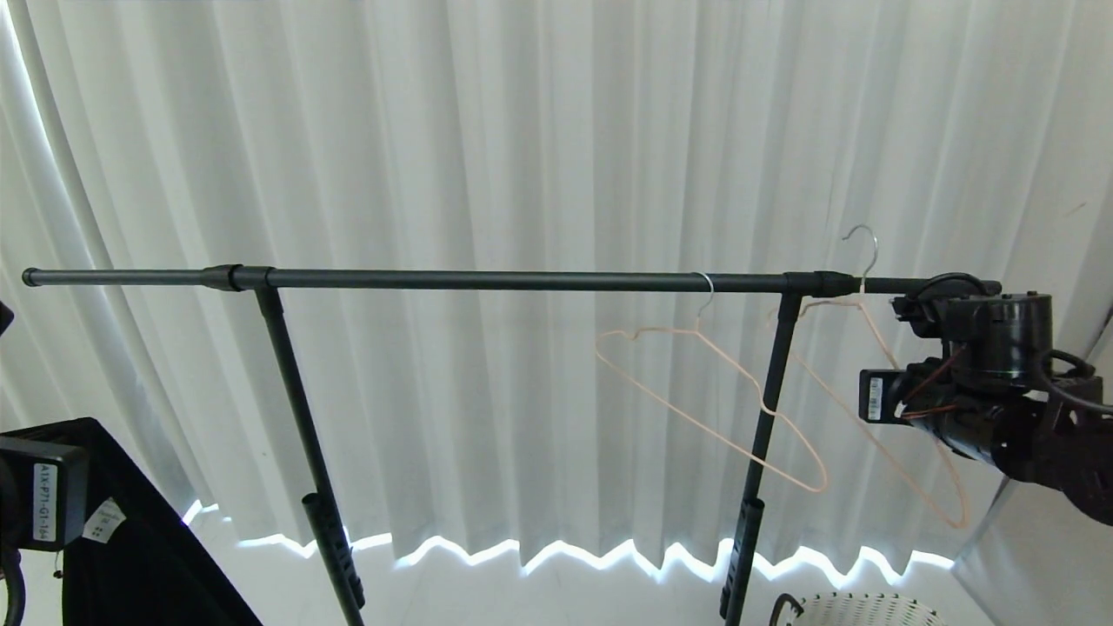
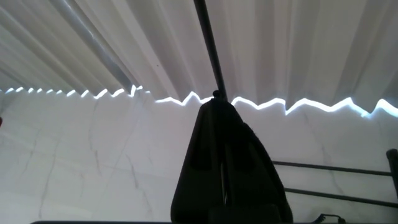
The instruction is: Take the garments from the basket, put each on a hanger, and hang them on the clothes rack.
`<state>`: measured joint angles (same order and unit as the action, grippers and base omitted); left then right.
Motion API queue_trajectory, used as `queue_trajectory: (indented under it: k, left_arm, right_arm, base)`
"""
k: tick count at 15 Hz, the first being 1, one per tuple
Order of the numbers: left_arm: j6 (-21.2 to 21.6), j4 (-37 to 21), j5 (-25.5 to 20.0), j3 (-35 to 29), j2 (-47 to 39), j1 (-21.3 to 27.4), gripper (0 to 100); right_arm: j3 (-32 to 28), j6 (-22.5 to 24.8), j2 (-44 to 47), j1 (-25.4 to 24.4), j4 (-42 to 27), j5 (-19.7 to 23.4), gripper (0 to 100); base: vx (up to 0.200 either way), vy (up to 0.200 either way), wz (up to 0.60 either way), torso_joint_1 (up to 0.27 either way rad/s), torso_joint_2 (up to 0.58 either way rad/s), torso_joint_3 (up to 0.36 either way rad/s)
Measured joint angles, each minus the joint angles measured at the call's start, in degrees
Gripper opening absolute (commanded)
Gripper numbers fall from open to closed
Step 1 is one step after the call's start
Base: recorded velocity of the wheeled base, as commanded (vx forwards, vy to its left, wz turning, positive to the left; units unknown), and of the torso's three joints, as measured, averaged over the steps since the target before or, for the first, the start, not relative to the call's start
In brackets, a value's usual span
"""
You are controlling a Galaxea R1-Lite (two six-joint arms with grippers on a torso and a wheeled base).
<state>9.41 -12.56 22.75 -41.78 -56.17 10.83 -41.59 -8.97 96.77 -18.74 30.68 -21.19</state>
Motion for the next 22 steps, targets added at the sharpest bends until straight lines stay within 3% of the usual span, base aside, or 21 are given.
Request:
queue_trajectory:
  k: [7,11,15,18,22]
  left_arm:
    - [1.1,0.0,0.0,1.1,0.1,0.1,0]
    - [1.7,0.0,-0.2,3.4,0.7,0.5,0]
    - [2.7,-0.1,-2.9,5.5,3.0,2.3,0]
    - [3.4,0.0,-4.1,5.7,4.4,5.8,0]
    - [8.2,0.0,-4.0,5.4,3.8,7.7,0]
  right_arm:
    - [10.8,6.9,-12.2,-1.7,-0.1,0.0,0]
    - [14.2,11.7,-19.6,-3.6,-0.5,0.0,0]
    - [15.3,12.3,-26.9,-4.7,-2.1,1.1,0]
    - [15.4,12.2,-30.7,-11.4,-2.1,3.0,0]
    - [15.3,8.8,-32.3,-22.9,-2.3,4.3,0]
  base:
    - [-0.2,0.0,0.0,0.003,0.0,0.003]
    - [-0.2,0.0,0.0,0.002,0.01,0.002]
    - [-0.1,0.0,0.0,-0.002,0.0,0.001]
    - [0.0,0.0,0.0,0.0,0.0,0.0]
    - [0.0,0.0,0.0,0.0,0.0,0.0]
